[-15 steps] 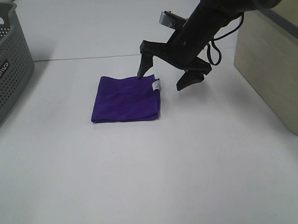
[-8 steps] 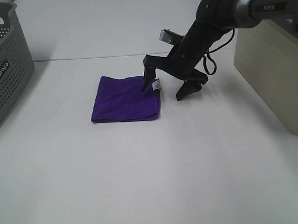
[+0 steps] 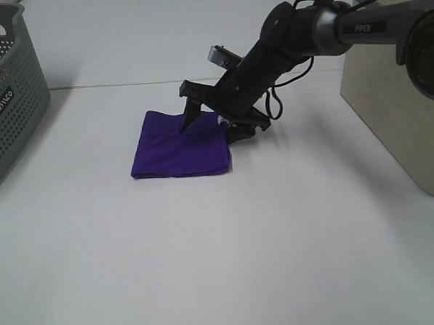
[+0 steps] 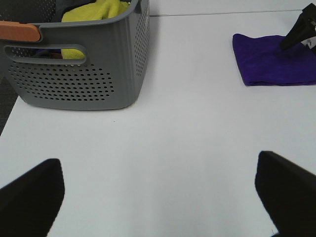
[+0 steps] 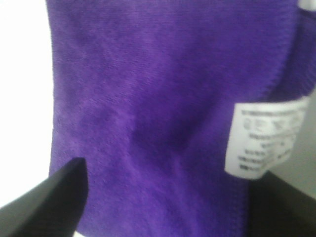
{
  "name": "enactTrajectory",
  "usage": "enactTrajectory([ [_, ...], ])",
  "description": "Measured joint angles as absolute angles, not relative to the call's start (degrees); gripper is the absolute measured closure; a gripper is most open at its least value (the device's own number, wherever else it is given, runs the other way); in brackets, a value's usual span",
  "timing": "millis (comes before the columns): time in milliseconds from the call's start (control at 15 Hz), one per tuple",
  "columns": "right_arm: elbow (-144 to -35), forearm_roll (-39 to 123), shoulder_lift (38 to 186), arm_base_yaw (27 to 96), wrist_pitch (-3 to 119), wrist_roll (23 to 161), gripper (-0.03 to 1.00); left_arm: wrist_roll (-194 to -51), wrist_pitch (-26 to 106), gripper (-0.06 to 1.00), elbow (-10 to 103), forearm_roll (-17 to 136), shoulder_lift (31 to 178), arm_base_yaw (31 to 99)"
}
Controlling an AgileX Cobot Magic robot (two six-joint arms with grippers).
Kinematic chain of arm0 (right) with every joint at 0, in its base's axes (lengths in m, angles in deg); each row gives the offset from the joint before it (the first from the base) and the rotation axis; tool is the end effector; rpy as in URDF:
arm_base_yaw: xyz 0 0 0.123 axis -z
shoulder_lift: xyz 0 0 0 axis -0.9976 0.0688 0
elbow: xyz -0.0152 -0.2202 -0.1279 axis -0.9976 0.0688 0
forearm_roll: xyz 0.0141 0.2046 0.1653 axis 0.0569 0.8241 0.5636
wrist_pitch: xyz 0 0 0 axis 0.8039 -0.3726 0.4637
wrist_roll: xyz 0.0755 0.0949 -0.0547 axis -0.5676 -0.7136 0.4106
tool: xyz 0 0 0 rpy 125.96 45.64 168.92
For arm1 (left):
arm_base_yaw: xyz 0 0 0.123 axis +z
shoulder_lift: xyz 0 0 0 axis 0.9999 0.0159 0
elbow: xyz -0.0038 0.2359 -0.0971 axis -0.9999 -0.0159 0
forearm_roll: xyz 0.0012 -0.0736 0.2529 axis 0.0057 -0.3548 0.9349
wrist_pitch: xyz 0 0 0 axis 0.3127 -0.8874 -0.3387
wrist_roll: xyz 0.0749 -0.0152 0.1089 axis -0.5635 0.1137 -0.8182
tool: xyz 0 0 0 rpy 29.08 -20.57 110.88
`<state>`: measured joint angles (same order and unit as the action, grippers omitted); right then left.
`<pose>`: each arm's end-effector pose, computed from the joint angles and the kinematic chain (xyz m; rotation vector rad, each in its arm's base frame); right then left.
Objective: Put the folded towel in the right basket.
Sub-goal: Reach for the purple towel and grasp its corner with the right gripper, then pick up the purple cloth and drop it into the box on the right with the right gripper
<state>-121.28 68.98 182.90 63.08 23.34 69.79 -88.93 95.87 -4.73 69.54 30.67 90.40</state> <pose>0.4586 0.2516 0.0265 -0.0561 2.8186 0.7809 0.0736 -0.0045 0.2650 -0.0122 2.0238 -0.0443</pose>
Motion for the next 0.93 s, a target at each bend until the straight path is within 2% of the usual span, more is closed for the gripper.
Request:
enactTrajectory([
  [67, -121.28, 68.98, 183.13, 62.16, 24.95, 69.79, 0.35, -88.93, 95.87, -0.05, -4.73, 69.54, 30.67, 90.4],
  [133, -121.16, 68.75, 184.28, 58.84, 32.11, 69.79, 0.68, -88.93, 95.87, -0.05, -4.73, 69.54, 30.67, 90.4],
  [200, -121.11, 68.47, 184.74, 57.23, 34.91, 69.68, 0.88, -88.93, 95.87, -0.05, -4.73, 69.54, 30.67, 90.4],
  [267, -120.93, 68.35, 184.85, 55.97, 37.03, 69.62, 0.94, -88.93, 95.87, -0.05, -4.73, 69.54, 30.67, 90.4],
  [600, -121.74, 68.12, 184.85, 55.0, 35.89, 69.56, 0.95, -88.93, 95.87, -0.05, -4.73, 69.54, 30.67, 90.4],
  [800, -127.52, 64.86, 183.76, 55.23, 25.23, 69.22, 0.95, -88.93, 95.87, -0.05, -4.73, 69.54, 30.67, 90.4],
  [867, -136.8, 64.34, 180.32, 57.12, 15.38, 67.27, 0.95, -88.93, 95.87, -0.05, -4.73, 69.54, 30.67, 90.4],
  [933, -142.08, 64.34, 178.38, 59.12, 10.79, 66.52, 0.95, -88.99, 95.87, -0.05, -4.73, 69.54, 30.67, 90.4],
])
